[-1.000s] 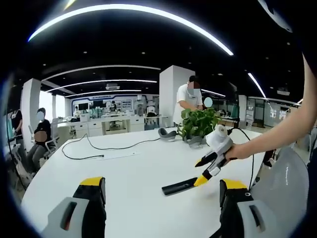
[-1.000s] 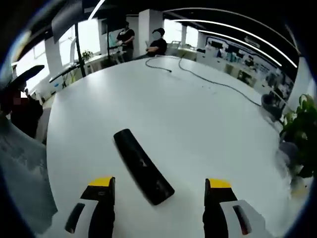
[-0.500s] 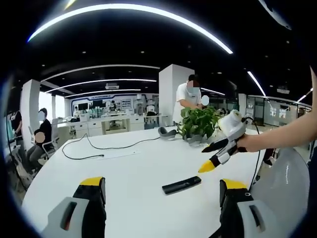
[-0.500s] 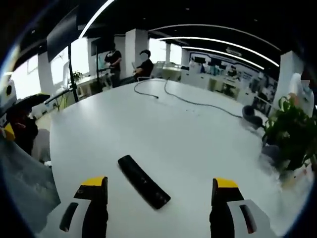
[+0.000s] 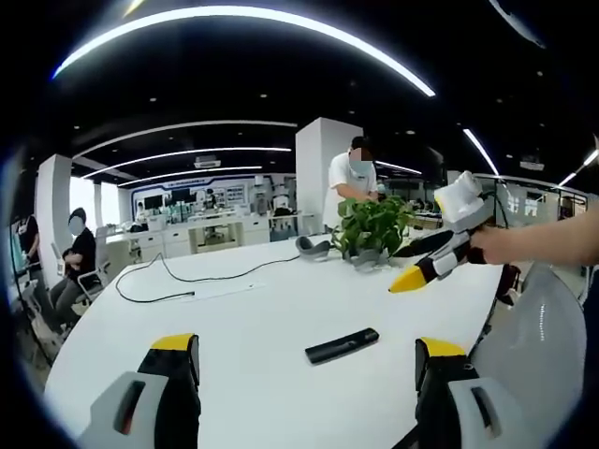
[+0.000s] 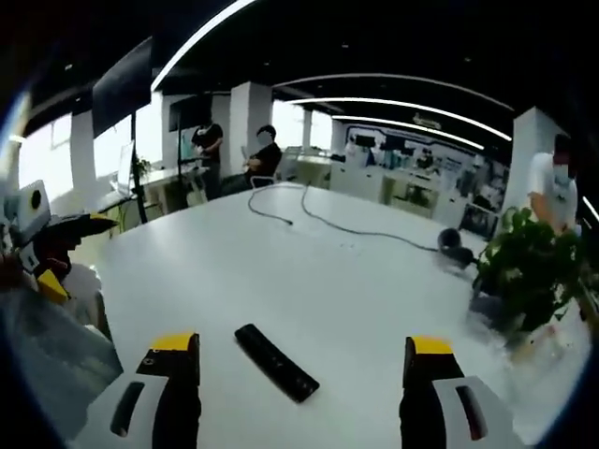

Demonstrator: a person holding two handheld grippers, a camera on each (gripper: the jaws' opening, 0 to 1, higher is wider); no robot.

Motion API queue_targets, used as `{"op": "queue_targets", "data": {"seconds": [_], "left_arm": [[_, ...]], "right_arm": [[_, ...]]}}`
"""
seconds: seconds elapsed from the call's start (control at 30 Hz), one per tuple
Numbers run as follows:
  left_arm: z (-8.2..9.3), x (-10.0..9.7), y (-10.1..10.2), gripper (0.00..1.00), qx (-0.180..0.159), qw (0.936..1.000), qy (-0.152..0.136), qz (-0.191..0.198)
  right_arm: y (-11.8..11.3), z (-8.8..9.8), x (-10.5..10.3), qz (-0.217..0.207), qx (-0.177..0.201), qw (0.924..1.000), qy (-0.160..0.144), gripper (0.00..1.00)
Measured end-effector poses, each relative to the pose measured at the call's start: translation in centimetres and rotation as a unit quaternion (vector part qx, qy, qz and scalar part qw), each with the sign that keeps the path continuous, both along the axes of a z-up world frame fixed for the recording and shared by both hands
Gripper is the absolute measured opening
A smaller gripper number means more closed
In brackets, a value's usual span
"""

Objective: Press the specified remote control buttons in sequence, fully releasing each button before pressing the next.

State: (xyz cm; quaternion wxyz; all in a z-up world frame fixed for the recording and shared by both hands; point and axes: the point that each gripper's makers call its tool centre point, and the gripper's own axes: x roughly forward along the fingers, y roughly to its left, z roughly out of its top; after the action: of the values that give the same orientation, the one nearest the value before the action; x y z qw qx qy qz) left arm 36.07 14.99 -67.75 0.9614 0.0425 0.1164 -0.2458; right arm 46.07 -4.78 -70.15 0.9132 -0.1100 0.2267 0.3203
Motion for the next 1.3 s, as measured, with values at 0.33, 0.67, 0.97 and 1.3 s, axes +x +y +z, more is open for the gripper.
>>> {"op": "queue_targets", "data": {"seconds": [0.33,0.67,0.97,1.3], "left_arm": [[-0.1,-0.1,-0.1,1.00,0.003,1.0000,0.001,-0.003],[-0.1,-0.2,-0.3,1.00,0.004,1.0000,0.003,-0.007],[-0.1,-0.1,-0.2,1.00,0.004,1.0000,0.003,-0.005],[-0.2,-0.1,-0.2,1.00,0.011,0.9999,0.003,-0.003]], "right_arm": [[-0.9,1.7,-2.2,-0.011,0.013,0.9997,-0.015,0.98],[-1.7,2.7,-4.2,-0.022,0.022,0.9992,-0.024,0.99],[-3.4,2.9,-5.8,-0.052,0.028,0.9979,-0.027,0.99],[-4.8,2.8,-7.3,-0.072,0.031,0.9963,-0.034,0.99]]}}
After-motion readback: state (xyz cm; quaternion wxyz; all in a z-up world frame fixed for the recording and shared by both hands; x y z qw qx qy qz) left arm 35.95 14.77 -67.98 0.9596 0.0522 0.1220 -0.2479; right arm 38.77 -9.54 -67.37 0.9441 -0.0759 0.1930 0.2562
